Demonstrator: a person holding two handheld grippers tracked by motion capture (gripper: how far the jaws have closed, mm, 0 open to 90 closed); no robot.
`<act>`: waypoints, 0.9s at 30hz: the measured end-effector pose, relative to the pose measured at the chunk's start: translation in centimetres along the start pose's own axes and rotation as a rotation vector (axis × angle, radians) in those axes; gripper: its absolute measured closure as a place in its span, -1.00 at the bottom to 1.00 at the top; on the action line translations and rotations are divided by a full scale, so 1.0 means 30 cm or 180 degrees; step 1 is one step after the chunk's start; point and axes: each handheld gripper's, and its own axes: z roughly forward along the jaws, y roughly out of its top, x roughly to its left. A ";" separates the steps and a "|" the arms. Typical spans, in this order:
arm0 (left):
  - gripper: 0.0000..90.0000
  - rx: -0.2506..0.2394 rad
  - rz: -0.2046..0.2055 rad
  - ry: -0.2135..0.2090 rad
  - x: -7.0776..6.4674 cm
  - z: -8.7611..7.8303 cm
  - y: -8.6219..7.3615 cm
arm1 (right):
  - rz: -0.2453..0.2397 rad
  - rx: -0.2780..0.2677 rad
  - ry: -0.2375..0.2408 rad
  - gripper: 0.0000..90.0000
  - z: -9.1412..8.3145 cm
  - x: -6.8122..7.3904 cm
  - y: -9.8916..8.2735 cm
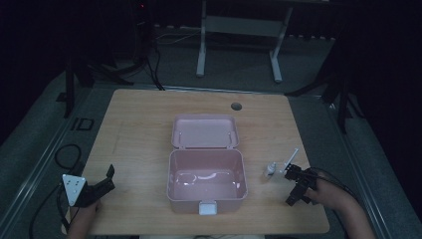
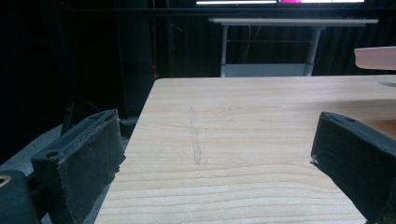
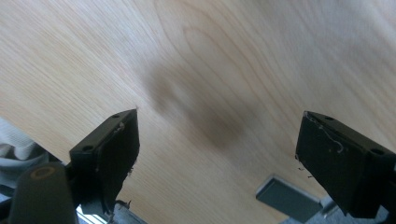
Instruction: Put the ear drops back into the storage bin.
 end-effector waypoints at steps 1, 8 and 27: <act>-0.95 0.0003 0.0000 -0.0001 0.000 0.000 0.000 | -0.0017 -0.0002 0.0012 -0.72 -0.003 0.000 0.005; -0.95 0.0005 -0.0006 -0.0004 0.000 0.000 0.000 | -0.0119 0.0002 -0.0019 -0.74 -0.029 -0.001 0.047; -0.95 0.0009 0.0002 -0.0037 -0.001 0.002 0.001 | -0.0287 -0.0085 -0.0055 -0.47 -0.045 -0.040 0.217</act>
